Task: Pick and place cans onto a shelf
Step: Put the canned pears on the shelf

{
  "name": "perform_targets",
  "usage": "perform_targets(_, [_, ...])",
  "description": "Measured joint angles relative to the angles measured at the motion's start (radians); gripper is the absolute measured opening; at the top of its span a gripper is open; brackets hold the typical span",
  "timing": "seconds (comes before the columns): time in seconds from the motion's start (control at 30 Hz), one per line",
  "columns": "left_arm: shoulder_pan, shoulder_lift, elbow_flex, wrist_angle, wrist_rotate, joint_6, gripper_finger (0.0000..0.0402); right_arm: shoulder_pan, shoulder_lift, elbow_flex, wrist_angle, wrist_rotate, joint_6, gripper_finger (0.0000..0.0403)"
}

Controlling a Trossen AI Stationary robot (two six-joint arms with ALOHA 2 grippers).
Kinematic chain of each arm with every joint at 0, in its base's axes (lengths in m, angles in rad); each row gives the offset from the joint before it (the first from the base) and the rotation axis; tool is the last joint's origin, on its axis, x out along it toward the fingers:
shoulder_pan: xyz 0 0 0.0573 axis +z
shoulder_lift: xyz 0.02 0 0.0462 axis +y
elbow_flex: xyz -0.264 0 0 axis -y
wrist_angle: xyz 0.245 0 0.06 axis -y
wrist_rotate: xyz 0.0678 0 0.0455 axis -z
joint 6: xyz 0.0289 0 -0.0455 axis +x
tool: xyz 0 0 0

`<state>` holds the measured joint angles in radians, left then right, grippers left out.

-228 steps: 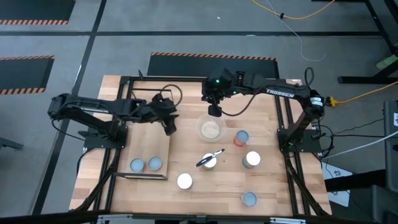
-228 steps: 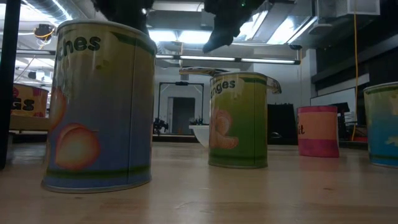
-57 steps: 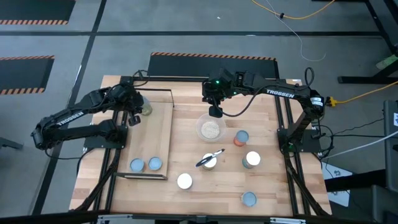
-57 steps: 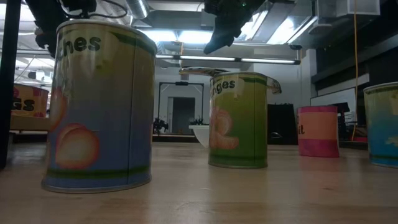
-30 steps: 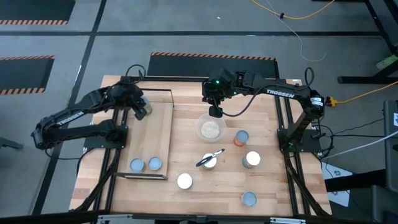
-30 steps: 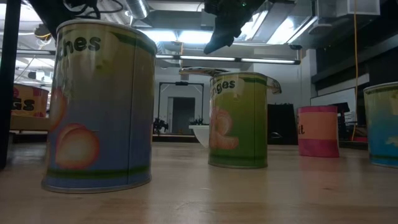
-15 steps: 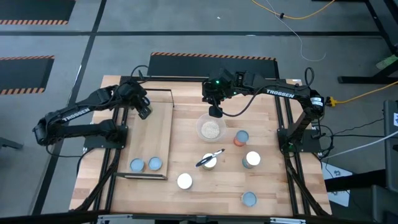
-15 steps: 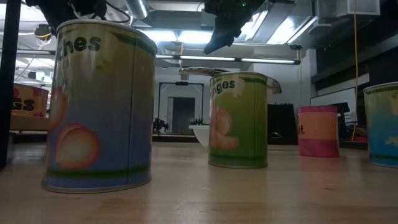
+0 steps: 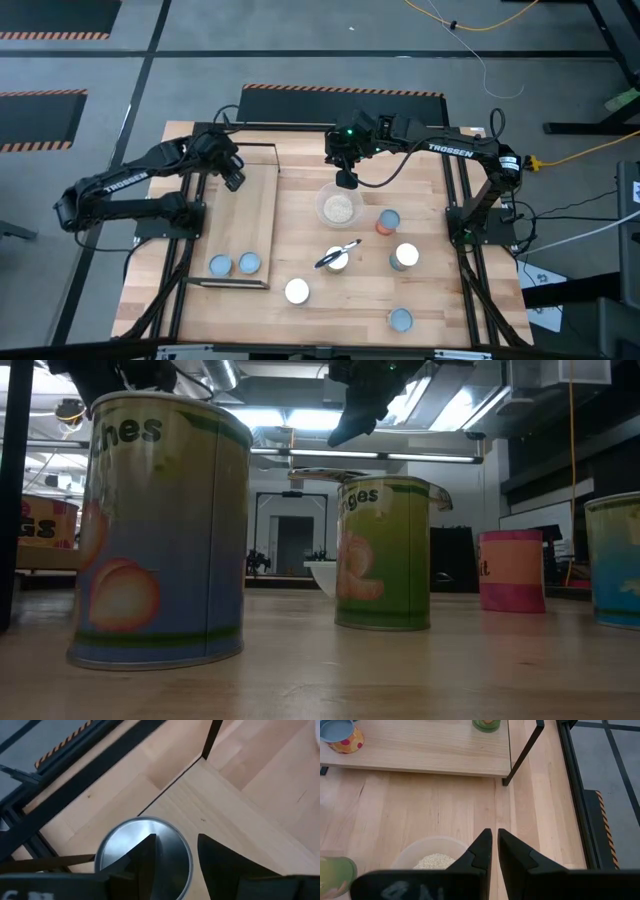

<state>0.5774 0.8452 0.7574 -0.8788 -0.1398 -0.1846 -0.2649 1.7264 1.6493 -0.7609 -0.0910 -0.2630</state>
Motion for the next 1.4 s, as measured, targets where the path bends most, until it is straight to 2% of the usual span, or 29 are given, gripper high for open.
perform_targets(0.33, [-0.023, 0.046, 0.001, 0.002, -0.017, 0.003, 0.0133, 0.0, 0.0, 0.0, 0.0, 0.0, 0.0, 0.0036])
perform_targets(0.8, [-0.076, 0.046, 0.001, -0.028, -0.065, 0.003, 0.0129, 0.0, 0.0, 0.0, 0.0, 0.0, 0.0, 0.0036])
perform_targets(1.4, [-0.077, 0.041, 0.001, -0.042, -0.05, 0.003, 0.0006, 0.0, 0.0, 0.0, 0.0, 0.0, 0.0, 0.0036])
